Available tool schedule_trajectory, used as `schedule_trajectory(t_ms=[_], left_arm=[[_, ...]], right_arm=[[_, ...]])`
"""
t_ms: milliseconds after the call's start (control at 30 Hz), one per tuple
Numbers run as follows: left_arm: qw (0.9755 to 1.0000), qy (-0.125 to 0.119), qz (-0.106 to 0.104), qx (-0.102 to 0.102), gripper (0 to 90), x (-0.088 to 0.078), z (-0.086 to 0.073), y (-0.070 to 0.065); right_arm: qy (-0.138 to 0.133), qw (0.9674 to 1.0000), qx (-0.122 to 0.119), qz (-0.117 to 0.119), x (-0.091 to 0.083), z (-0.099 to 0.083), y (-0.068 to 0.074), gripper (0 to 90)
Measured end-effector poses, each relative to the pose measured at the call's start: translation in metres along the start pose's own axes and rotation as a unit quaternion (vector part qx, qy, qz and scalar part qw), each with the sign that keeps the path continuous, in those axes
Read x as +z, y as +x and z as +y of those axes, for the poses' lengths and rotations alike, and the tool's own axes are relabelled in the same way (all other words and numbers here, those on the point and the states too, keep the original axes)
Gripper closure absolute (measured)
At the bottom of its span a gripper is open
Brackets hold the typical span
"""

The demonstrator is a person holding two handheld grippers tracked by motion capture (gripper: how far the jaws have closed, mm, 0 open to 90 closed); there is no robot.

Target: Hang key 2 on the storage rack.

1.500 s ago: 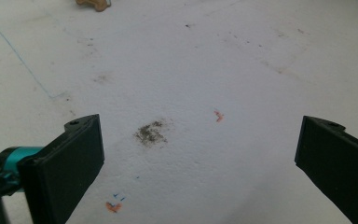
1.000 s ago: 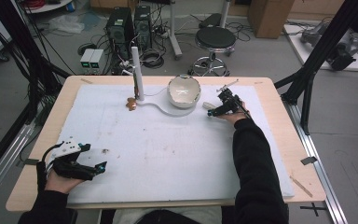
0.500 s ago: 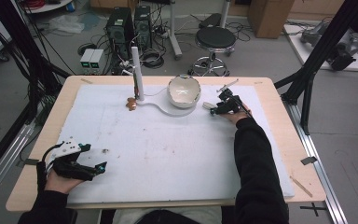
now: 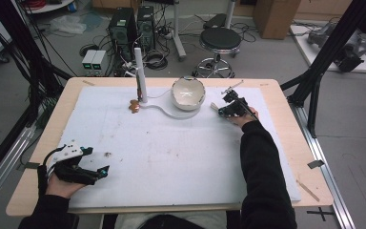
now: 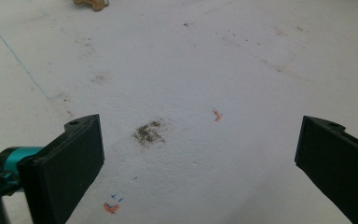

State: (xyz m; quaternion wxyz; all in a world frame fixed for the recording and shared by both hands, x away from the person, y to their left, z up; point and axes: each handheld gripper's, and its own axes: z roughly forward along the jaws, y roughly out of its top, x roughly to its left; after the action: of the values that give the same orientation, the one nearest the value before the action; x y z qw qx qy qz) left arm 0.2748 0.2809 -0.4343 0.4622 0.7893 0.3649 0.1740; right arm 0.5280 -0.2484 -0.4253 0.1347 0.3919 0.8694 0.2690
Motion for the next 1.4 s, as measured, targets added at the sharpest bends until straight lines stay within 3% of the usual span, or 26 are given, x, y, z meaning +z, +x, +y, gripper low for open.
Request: schedule_trajectory(t_ms=[433, 567, 633, 733, 1000, 1400], left_arm=[[1.0000, -0.008, -0.001, -0.001, 1.7, -0.002, 0.000, -0.001], [1.0000, -0.008, -0.001, 0.000, 1.7, -0.002, 0.000, -0.001], [1.0000, -0.008, -0.002, 0.001, 1.7, -0.002, 0.000, -0.001], [0.9999, -0.012, -0.003, 0.000, 1.7, -0.003, 0.001, -0.001], [0.9999, -0.015, -0.003, 0.000, 1.7, -0.004, 0.001, -0.001], [0.9998, -0.017, -0.004, 0.001, 1.7, -0.004, 0.001, -0.001]], right_arm=[[-0.060, 0.9968, 0.052, 0.009, -0.048, 0.002, -0.008, 87.1], [-0.093, 0.9932, 0.069, 0.012, -0.067, 0.003, -0.008, 87.1], [-0.122, 0.9898, 0.073, 0.010, -0.080, 0.005, -0.005, 87.0], [-0.155, 0.9850, 0.074, 0.019, -0.094, 0.007, 0.001, 87.0], [-0.195, 0.9783, 0.060, 0.035, -0.121, 0.018, 0.017, 87.0], [-0.216, 0.9744, 0.035, 0.052, -0.144, 0.044, 0.038, 86.9]])
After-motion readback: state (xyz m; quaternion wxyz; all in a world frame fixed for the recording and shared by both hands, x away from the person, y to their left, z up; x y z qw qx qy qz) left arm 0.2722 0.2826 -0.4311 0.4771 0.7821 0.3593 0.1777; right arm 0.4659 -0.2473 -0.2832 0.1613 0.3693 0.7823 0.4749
